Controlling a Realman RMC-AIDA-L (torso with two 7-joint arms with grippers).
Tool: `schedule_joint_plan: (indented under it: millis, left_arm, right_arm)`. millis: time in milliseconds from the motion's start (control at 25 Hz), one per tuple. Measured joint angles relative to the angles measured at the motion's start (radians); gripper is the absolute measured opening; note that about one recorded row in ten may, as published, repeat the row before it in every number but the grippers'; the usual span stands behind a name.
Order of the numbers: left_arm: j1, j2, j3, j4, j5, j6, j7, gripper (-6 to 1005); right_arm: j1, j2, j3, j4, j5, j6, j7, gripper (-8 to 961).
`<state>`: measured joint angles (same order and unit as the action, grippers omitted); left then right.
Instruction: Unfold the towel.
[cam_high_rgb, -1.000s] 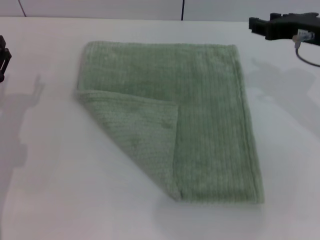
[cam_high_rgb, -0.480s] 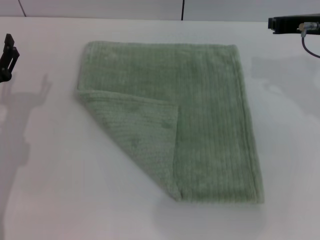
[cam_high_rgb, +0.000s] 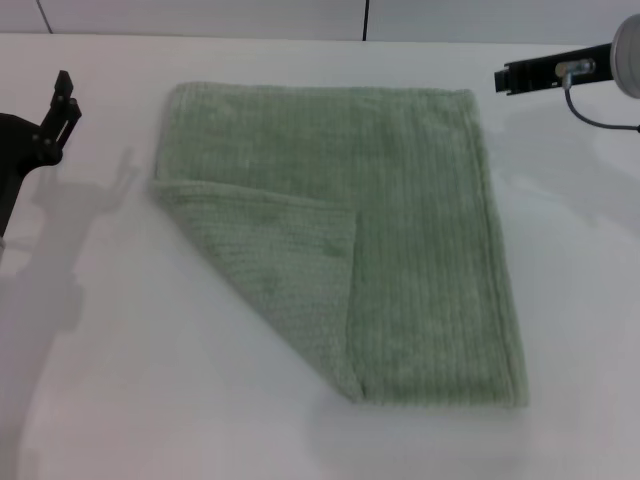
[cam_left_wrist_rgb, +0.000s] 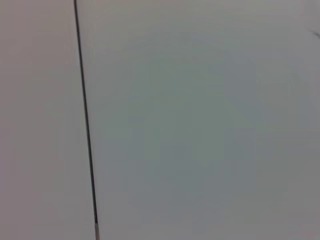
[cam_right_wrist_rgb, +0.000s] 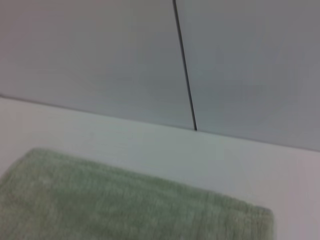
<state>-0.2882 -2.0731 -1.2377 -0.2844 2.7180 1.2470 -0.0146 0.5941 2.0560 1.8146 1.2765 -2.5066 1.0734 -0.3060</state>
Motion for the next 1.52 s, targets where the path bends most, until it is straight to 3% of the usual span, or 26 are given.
schedule_joint_plan:
  millis: [520, 1000, 1520]
  left_arm:
    - [-0.003, 0.003, -0.009, -0.001, -0.007, 0.0, -0.028, 822]
    - [-0.027, -0.002, 0.031, -0.014, -0.001, 0.001, -0.031, 822]
    - [-0.025, 0.004, 0.105, -0.147, 0.004, -0.163, -0.023, 821]
  right_arm:
    - [0.024, 0.001, 0.029, -0.034, -0.001, -0.035, -0.025, -1]
    - [0.203, -0.016, 0.038, -0.278, -0.086, -0.078, -0.024, 0]
    - [0.219, -0.006, 0.029, -0.386, -0.017, -0.14, -0.064, -1]
